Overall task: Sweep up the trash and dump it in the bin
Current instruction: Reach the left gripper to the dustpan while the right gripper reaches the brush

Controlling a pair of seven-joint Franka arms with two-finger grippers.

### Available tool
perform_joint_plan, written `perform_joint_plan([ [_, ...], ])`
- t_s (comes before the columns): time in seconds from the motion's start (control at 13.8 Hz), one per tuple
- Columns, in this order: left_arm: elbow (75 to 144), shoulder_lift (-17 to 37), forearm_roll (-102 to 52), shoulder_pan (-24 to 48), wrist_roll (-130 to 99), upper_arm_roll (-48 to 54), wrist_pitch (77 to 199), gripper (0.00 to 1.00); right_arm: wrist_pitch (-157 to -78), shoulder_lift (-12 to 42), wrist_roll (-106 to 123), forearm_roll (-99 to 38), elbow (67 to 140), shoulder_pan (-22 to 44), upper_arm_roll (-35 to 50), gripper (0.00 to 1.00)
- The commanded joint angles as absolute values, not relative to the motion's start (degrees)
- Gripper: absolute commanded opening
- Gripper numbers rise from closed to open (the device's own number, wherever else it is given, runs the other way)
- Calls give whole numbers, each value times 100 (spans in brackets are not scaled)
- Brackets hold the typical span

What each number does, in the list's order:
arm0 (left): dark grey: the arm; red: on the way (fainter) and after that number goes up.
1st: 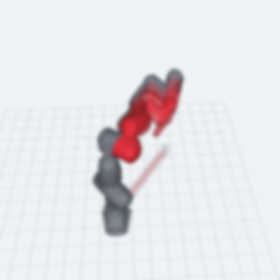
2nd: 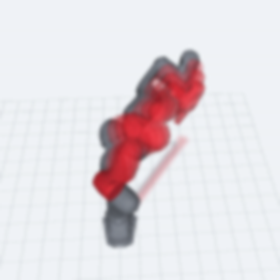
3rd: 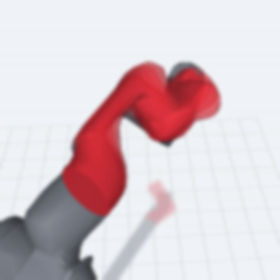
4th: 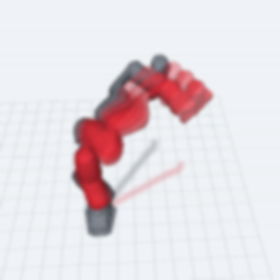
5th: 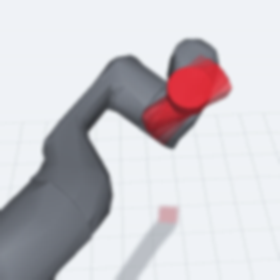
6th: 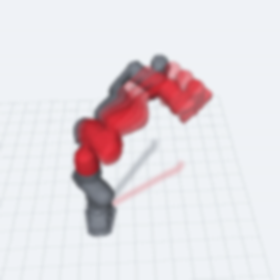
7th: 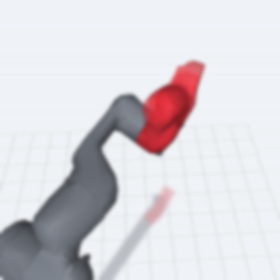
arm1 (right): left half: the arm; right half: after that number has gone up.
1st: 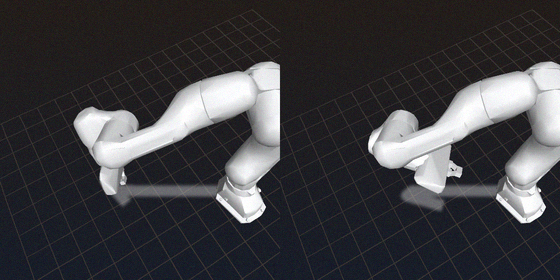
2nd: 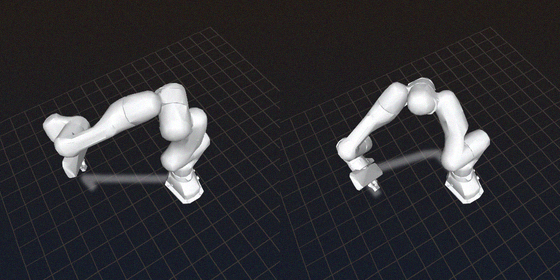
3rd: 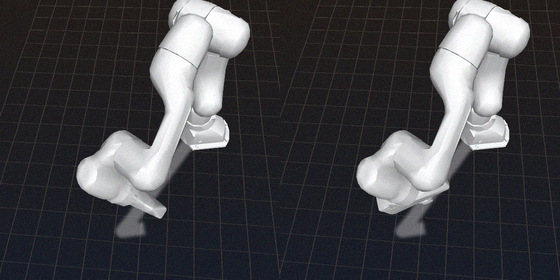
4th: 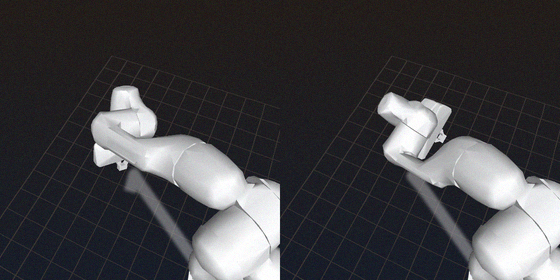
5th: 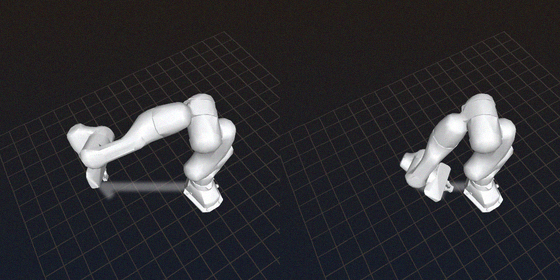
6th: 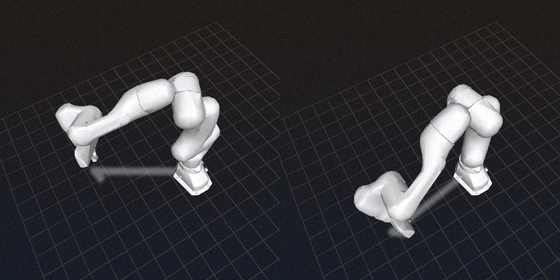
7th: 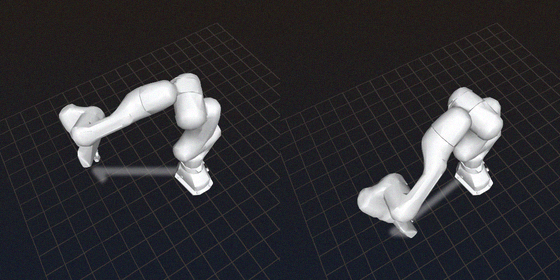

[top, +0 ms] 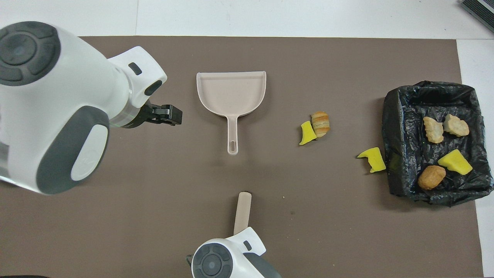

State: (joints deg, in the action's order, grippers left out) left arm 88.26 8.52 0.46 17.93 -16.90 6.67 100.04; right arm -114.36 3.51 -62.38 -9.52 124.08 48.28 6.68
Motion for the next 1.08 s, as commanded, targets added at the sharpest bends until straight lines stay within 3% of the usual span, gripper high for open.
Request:
perform_joint_plan([
  [0.0, 8807, 1133, 79, 2099, -2047, 580, 10465, 100, -10725, -17, -6004, -915, 12410, 4204, 686, 0],
  [0.29, 8544, 2055, 280, 2548, -2854, 571, 11194, 100, -10170, -228, -5704, 49, 12401, 3640, 668, 0],
  [0.65, 8657, 2391, 299, 2707, -3075, 580, 12040, 100, -9493, -273, -4731, 1572, 12454, 2464, 686, 0],
  [1.01, 8912, 2705, 325, 2969, -3102, 571, 12479, 100, -9685, -316, -3868, 2258, 12840, 1408, 694, 0],
])
